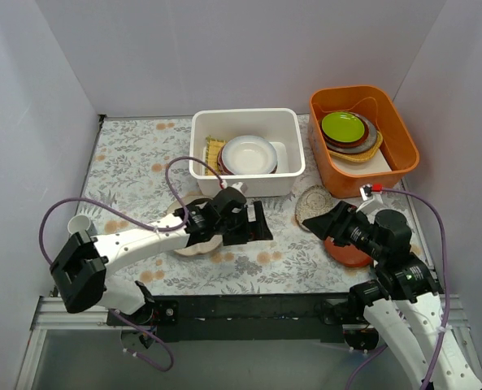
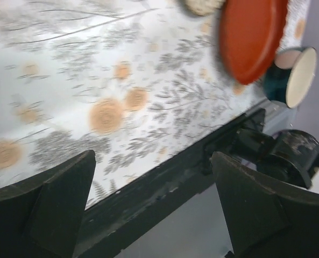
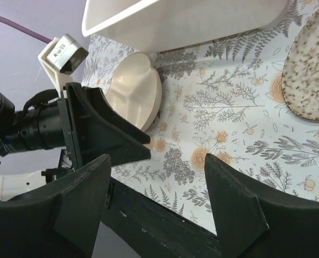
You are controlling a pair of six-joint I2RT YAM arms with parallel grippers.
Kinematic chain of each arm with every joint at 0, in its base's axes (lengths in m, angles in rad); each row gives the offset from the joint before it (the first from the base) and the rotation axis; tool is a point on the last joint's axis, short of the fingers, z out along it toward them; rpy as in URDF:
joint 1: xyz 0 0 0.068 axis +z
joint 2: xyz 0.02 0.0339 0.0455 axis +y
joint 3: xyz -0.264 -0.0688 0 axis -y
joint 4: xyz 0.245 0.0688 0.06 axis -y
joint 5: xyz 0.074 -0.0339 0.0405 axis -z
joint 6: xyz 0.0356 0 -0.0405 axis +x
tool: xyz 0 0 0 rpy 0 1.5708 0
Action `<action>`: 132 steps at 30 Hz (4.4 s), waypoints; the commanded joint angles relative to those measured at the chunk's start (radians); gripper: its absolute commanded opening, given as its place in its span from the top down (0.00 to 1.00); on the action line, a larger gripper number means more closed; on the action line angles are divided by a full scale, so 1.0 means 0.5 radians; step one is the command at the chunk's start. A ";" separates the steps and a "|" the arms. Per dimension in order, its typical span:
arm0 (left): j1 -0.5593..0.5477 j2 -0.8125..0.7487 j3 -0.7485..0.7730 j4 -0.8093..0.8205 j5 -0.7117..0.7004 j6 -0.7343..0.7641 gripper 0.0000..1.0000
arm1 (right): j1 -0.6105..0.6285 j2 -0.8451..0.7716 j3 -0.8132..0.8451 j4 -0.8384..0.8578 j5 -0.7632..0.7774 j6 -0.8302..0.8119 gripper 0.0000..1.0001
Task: Place the plates into the plastic bin on the countertop
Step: Pick up the plate at the center of the board.
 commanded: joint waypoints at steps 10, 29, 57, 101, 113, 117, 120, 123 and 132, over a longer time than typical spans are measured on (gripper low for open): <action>0.636 -0.737 -0.267 -0.676 -0.105 0.117 0.02 | 0.004 0.102 -0.208 0.354 -0.241 0.074 0.24; 1.740 -0.924 -0.552 -0.980 0.178 0.386 0.02 | 0.016 0.335 -0.395 0.624 -0.413 0.071 0.24; 1.971 -0.544 -0.638 -0.757 0.472 0.408 0.46 | 0.029 0.323 -0.604 0.839 -0.474 0.163 0.23; 1.953 -0.433 -0.865 -0.410 0.678 0.249 1.00 | 0.026 0.323 -0.604 0.823 -0.468 0.127 0.22; 1.953 -0.829 -0.697 -0.916 0.635 0.448 1.00 | 0.026 0.341 -0.601 0.830 -0.468 0.111 0.22; 1.953 -1.019 -0.706 -1.039 0.650 0.463 1.00 | 0.023 0.369 -0.582 0.833 -0.474 0.096 0.22; 1.953 -1.129 -0.690 -1.146 0.641 0.476 1.00 | 0.026 0.396 -0.573 0.839 -0.477 0.084 0.22; 1.953 -1.200 -0.620 -1.244 0.644 0.482 1.00 | 0.026 0.412 -0.573 0.848 -0.480 0.084 0.22; 1.950 -1.308 -0.307 -1.315 0.708 0.424 1.00 | 0.026 0.424 -0.594 0.854 -0.483 0.084 0.22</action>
